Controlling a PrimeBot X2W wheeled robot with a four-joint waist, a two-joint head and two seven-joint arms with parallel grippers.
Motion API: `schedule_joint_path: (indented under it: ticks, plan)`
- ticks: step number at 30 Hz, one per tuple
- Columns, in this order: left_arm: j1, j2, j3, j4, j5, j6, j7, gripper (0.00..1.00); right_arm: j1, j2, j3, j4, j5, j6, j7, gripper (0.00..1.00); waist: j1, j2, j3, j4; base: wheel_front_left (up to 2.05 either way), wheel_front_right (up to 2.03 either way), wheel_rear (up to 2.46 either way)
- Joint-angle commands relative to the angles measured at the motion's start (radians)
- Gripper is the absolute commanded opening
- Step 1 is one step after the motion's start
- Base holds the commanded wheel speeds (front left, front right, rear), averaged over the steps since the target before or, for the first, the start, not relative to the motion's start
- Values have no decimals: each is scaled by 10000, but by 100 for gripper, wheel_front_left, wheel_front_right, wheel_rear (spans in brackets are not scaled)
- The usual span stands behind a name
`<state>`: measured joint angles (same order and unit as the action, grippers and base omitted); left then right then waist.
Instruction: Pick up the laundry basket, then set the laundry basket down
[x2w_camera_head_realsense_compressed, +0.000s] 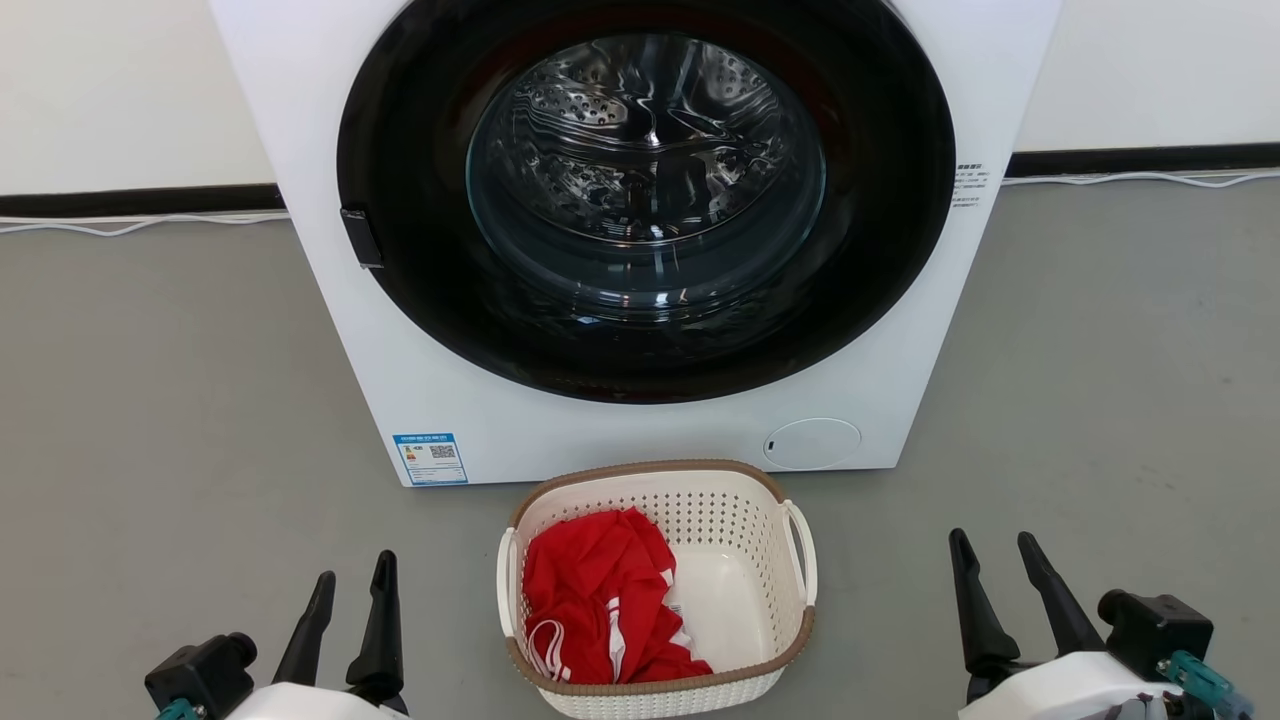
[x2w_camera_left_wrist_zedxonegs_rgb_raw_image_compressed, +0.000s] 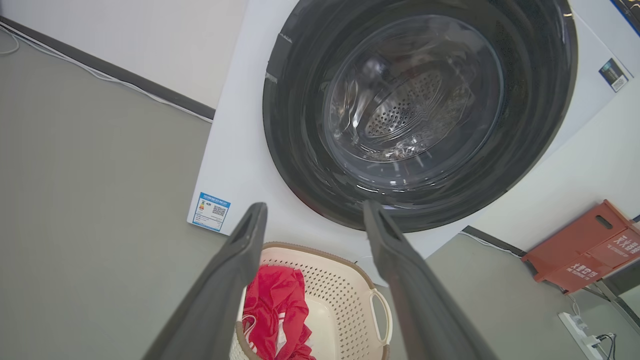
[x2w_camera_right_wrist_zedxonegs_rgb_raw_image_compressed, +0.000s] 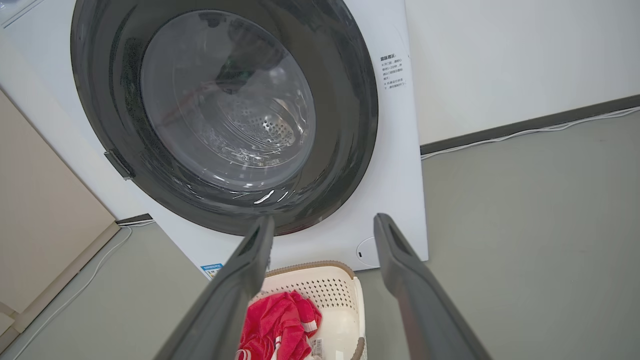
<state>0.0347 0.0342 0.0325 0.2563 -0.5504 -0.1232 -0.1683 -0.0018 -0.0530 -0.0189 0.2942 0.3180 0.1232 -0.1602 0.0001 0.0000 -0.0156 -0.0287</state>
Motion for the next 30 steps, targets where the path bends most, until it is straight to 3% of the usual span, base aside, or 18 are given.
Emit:
schedule_joint_path:
  ticks: [1, 27, 30]
  plan:
    - [-95, 117, 271, -328, 456, -40, -173, 100, -302, -122, 239, -292, -488, 59, -253, 100, -1, 0, -6, -9, 0, 0, 0]
    - [157, 160, 358, -463, 3326, -71, -935, 100, -267, -120, 350, -284, -3741, 75, -1016, 100, -1, 0, -88, -149, 0, 0, 0]
    - [154, 160, 369, -441, 3290, -71, -935, 100, -261, -111, 315, -282, -3724, 75, -1016, 100, -1, 0, -82, -145, 0, 0, 0]
